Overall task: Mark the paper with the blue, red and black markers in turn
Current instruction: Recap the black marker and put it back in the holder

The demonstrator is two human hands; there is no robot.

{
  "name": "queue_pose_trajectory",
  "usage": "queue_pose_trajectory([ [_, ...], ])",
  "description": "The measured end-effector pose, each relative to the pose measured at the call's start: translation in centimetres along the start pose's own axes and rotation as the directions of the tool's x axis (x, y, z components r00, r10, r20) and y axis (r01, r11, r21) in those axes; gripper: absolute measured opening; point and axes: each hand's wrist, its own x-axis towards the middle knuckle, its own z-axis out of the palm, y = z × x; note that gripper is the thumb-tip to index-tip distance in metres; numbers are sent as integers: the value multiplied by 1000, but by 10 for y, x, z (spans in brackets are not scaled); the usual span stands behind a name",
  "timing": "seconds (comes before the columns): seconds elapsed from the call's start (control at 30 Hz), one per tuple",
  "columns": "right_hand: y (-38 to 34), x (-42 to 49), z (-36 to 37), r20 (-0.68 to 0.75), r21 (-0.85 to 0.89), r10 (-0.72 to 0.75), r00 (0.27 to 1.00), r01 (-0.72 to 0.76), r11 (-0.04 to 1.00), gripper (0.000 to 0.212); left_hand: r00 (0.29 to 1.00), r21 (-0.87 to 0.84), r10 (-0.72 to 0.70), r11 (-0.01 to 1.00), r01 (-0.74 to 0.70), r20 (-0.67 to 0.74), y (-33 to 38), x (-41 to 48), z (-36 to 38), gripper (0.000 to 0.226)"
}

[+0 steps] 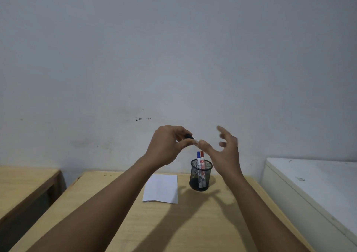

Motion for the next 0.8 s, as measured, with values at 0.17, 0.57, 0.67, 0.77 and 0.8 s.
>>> queue_pose_trajectory([
  [0.17,21,18,-5,237,-220,-201,950,254,942,9,997,-54,-63,996,65,35,0,19,28,25],
  [0.57,76,93,11,254,-375,-92,963,185,908,68,856,488,-213,871,-53,472,-78,11,102,69],
  [0.67,90,101,18,267,-418,-53,962,166,893,63,839,523,-211,847,-100,501,-91,8,114,76],
  [0.77,101,102,25,257,-514,-21,966,155,844,59,836,526,-211,844,-105,506,-99,7,124,69],
  [0.8,105,102,27,257,-548,-15,966,159,821,59,839,523,-209,846,-102,503,-102,7,126,66],
])
